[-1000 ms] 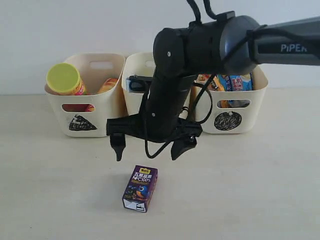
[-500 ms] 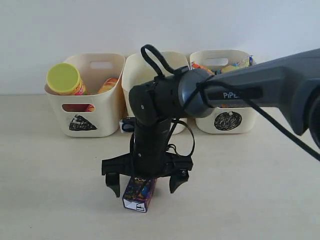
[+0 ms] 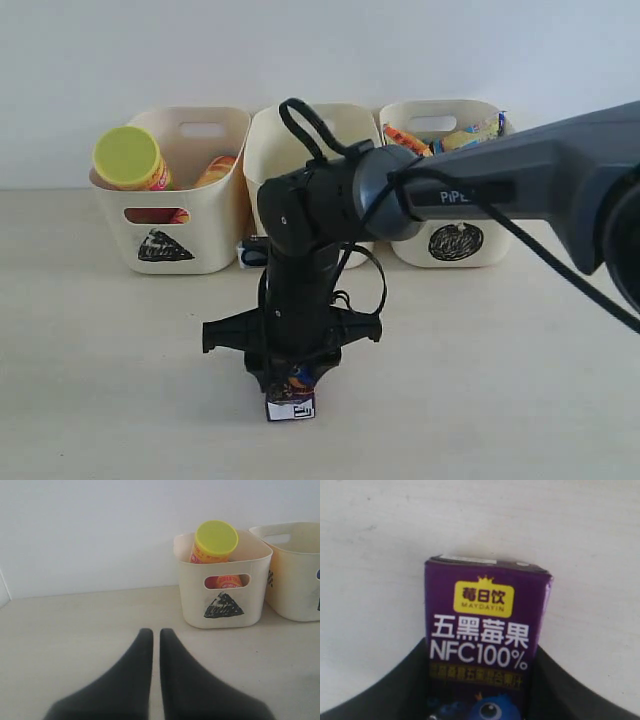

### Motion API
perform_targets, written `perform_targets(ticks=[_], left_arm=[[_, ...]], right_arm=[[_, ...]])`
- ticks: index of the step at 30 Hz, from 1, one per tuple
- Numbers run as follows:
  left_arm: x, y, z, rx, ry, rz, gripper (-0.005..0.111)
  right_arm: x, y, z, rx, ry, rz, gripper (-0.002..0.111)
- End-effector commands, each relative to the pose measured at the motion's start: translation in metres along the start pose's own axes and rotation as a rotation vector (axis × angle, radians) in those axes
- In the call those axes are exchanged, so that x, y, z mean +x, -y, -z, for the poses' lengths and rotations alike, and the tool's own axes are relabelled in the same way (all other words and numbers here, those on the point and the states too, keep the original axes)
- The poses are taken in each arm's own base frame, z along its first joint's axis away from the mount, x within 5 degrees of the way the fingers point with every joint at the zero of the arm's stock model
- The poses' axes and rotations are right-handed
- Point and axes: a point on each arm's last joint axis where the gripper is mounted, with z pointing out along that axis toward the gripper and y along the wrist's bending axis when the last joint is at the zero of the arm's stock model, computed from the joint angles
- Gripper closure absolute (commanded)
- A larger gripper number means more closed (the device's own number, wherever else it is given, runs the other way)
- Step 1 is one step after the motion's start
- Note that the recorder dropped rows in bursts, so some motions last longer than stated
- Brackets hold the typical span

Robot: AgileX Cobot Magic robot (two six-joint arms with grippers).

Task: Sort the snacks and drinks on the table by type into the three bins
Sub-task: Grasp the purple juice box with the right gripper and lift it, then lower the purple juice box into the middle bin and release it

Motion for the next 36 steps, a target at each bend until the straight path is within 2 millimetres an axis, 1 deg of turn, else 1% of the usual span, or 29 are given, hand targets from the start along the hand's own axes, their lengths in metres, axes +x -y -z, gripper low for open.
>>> perform_targets(ticks=[1, 2, 4, 5, 6, 7, 8, 9, 11, 12, 14, 15, 16, 19, 21, 25, 27, 31, 36], left_arm=[[0.001, 0.001, 0.0, 0.011, 0.0, 0.02, 0.103], [0.001, 0.001, 0.0, 0.011, 0.0, 0.02, 0.103], [0.001, 0.001, 0.0, 0.011, 0.0, 0.02, 0.103], [0.001, 0.001, 0.0, 0.011, 0.0, 0.02, 0.103], [0.001, 0.001, 0.0, 0.011, 0.0, 0.02, 0.103], [0.001, 0.001, 0.0, 0.011, 0.0, 0.02, 0.103], [0.001, 0.001, 0.0, 0.011, 0.0, 0.02, 0.103], [0.001, 0.001, 0.0, 0.011, 0.0, 0.02, 0.103], [0.001, 0.001, 0.0, 0.011, 0.0, 0.02, 0.103], [0.001, 0.001, 0.0, 0.011, 0.0, 0.02, 0.103], [0.001, 0.001, 0.0, 0.011, 0.0, 0.02, 0.103], [0.001, 0.001, 0.0, 0.011, 0.0, 0.02, 0.103], [0.001, 0.001, 0.0, 0.011, 0.0, 0.02, 0.103], [0.001, 0.001, 0.0, 0.011, 0.0, 0.02, 0.103], [0.001, 0.001, 0.0, 0.011, 0.0, 0.02, 0.103], [0.001, 0.001, 0.0, 0.011, 0.0, 0.02, 0.103], [0.001, 0.001, 0.0, 0.011, 0.0, 0.02, 0.103], [0.001, 0.001, 0.0, 0.011, 0.0, 0.02, 0.103], [0.001, 0.001, 0.0, 0.011, 0.0, 0.02, 0.103]], right_arm=[[-0.002, -0.001, 0.02, -0.009, 0.037, 0.055, 0.108], [-0.003, -0.003, 0.033, -0.026, 0.068, 0.084, 0.108], [-0.004, -0.003, 0.049, -0.04, 0.099, 0.113, 0.108], [-0.004, -0.004, 0.064, -0.05, 0.133, 0.133, 0.108], [-0.004, -0.004, 0.073, -0.057, 0.157, 0.145, 0.108], [-0.005, -0.004, 0.092, -0.072, 0.21, 0.161, 0.108], [-0.005, -0.005, 0.103, -0.084, 0.246, 0.169, 0.108], [-0.005, -0.005, 0.123, -0.104, 0.318, 0.182, 0.108], [-0.006, -0.005, 0.144, -0.127, 0.397, 0.198, 0.108], [-0.007, -0.003, 0.16, -0.127, 0.464, 0.217, 0.108], [-0.013, 0.0, 0.174, -0.112, 0.513, 0.227, 0.108], [-0.02, 0.004, 0.184, -0.115, 0.546, 0.211, 0.108], [-0.025, 0.008, 0.189, -0.118, 0.565, 0.198, 0.108], [-0.04, 0.019, 0.201, -0.121, 0.618, 0.158, 0.108], [-0.049, 0.027, 0.205, -0.118, 0.637, 0.133, 0.108], [-0.064, 0.04, 0.206, -0.111, 0.66, 0.093, 0.108], [-0.072, 0.045, 0.204, -0.11, 0.672, 0.077, 0.108], [-0.087, 0.051, 0.194, -0.107, 0.68, 0.055, 0.108], [-0.105, 0.045, 0.174, -0.108, 0.683, 0.057, 0.108]])
